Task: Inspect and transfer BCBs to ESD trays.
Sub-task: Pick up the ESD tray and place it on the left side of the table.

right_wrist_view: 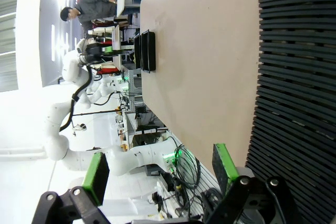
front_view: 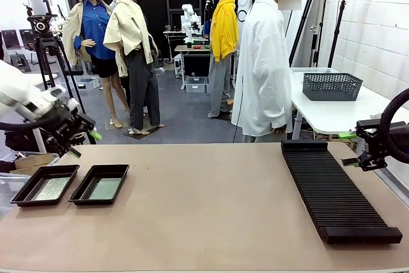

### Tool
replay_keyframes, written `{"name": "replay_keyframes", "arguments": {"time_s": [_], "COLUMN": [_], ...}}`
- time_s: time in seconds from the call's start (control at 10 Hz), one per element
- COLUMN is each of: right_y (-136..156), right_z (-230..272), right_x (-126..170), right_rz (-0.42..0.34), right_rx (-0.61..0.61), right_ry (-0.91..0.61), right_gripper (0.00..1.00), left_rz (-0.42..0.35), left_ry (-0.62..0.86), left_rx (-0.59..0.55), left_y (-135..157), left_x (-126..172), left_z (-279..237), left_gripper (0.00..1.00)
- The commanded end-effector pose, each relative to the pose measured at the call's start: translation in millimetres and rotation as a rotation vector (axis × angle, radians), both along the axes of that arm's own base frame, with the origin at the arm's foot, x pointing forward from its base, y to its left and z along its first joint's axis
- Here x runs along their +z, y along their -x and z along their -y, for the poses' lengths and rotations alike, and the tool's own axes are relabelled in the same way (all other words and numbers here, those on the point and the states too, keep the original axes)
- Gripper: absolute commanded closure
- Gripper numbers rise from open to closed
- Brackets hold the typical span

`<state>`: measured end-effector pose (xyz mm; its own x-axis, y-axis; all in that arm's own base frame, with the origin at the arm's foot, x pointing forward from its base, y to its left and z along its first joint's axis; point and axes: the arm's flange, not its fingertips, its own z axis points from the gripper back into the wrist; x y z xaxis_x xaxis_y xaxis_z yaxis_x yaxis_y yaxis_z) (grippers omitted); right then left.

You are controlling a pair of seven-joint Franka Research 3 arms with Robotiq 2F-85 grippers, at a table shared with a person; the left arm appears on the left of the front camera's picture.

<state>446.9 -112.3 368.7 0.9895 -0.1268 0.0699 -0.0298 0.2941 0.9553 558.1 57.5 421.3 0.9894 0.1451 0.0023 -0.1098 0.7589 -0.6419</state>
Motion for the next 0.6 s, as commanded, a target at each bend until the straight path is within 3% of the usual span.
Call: {"name": "replay_keyframes", "arguments": {"time_s": [0.0,0.3,0.5], "right_y": [2,2,2], "right_z": [-2,-2,-2], "right_x": [0,0,0], "right_rz": [0.001,0.001,0.001], "right_rx": [-0.007,-0.007,-0.007], "right_ry": [0.008,0.008,0.008], "right_gripper": [0.00,0.00,0.00], "left_rz": [-0.009,0.080,0.149], "left_ry": [0.191,0.439,0.558], "left_rx": [0.021,0.031,0.031], "left_y": [8,34,52], "left_x": [18,29,18], "left_z": [-38,-91,-111], "left_gripper": [0.00,0.00,0.00]}}
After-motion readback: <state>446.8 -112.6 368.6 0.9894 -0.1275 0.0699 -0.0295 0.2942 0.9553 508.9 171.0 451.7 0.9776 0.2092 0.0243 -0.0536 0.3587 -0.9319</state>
